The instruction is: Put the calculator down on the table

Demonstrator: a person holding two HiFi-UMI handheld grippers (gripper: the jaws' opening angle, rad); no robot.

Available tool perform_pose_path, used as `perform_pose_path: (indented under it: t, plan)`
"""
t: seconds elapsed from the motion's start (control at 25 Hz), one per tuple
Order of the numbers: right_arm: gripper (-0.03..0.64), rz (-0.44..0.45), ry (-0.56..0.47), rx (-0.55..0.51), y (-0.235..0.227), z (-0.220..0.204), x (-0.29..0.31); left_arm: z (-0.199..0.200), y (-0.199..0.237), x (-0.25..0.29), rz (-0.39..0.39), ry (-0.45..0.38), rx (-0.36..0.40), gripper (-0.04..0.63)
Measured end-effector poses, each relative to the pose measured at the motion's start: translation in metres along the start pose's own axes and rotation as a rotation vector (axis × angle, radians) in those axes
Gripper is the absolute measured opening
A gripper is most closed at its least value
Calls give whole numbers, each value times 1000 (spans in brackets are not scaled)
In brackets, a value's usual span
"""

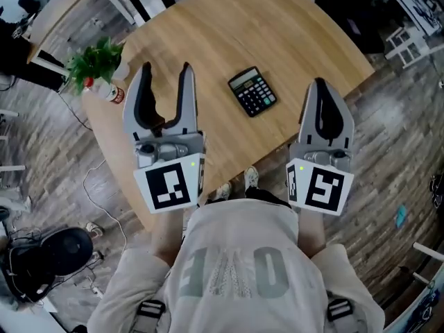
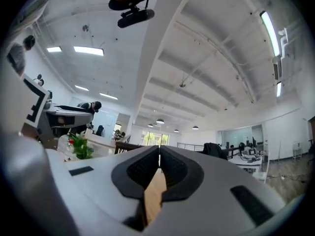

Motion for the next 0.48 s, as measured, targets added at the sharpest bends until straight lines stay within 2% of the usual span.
perform_pose_path:
  t: [0.08, 0.16, 0.32, 0.48]
  plan:
    - [20, 35, -57, 9, 21, 17, -2, 14, 5, -25, 31, -27, -12, 229]
    - [20, 81, -91, 31, 43, 29, -6, 22, 10, -43, 63, -42, -7, 194]
    - [20, 182, -120, 47, 80, 38, -13, 20, 18, -62, 128, -14, -33, 11]
    - [18, 213, -114, 55, 99, 42, -17, 17, 23, -70, 135, 13, -26, 9]
Point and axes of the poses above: the fingertips, and each gripper's own axes: x forward along the fingers, y to its left, z out of its top, the point moved 9 cm from there along -x, backward along the fingers, and after that the axes turned 4 degrees about y, right-handed, at the moved point
